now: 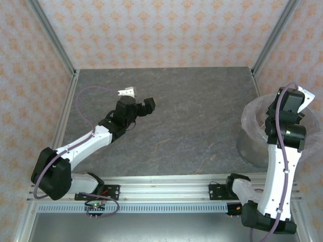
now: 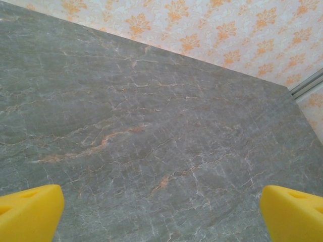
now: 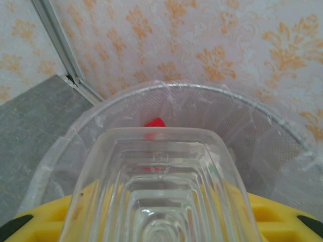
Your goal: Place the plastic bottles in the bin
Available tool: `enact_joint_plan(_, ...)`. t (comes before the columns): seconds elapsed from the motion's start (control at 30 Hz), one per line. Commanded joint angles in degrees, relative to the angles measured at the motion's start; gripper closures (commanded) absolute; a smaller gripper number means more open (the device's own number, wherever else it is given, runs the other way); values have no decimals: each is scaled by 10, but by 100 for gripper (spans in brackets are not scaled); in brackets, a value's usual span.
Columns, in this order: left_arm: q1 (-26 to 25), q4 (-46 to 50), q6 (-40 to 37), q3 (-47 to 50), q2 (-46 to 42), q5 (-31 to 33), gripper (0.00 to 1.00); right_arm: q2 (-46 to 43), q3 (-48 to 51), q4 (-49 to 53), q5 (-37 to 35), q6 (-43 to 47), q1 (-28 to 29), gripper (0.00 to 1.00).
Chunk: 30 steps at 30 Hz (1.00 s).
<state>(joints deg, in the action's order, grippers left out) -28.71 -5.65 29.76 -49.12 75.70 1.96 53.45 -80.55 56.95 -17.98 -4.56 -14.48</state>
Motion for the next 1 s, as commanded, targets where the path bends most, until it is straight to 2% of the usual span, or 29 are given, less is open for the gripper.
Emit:
enact_joint_plan(0.0,7,18,-3,-22,14,-2,0,-9,-4,66,-10,-15,-7,96)
enact_joint_plan(0.07,7,20,-3,-33,25,-10,0,-20,35,64,-5,-23,-9,90)
enact_joint_plan(0.2,8,29,-5,-52,40,-22,0,-48,111,40,-44,-56,-17,49)
enact_joint_plan(0.3,8,38,-10,-59,44,-25,0,-48,123,40,-110,-61,-17,31)
enact_joint_plan(0.37,8,42,-14,-60,43,-23,0,-46,126,40,-153,-63,-17,23)
enact_joint_plan(0.47,9,44,-14,-58,41,-18,0,-45,127,32,-185,-66,-18,1)
enact_joint_plan(0.63,9,45,-7,-57,41,-15,0,-38,108,25,-185,-60,-17,1)
enact_joint_plan(0.67,9,44,-5,-58,42,-15,0,-36,97,20,-160,-52,-18,1)
enact_joint_plan(0.8,10,48,-4,-64,48,-15,0,-27,70,-29,55,-37,-18,0)
enact_joint_plan(0.9,9,49,0,-67,49,-14,0,2,82,-72,144,-67,-17,0)
enact_joint_plan(0.97,9,48,2,-64,45,-12,0,25,92,-109,170,-74,-17,1)
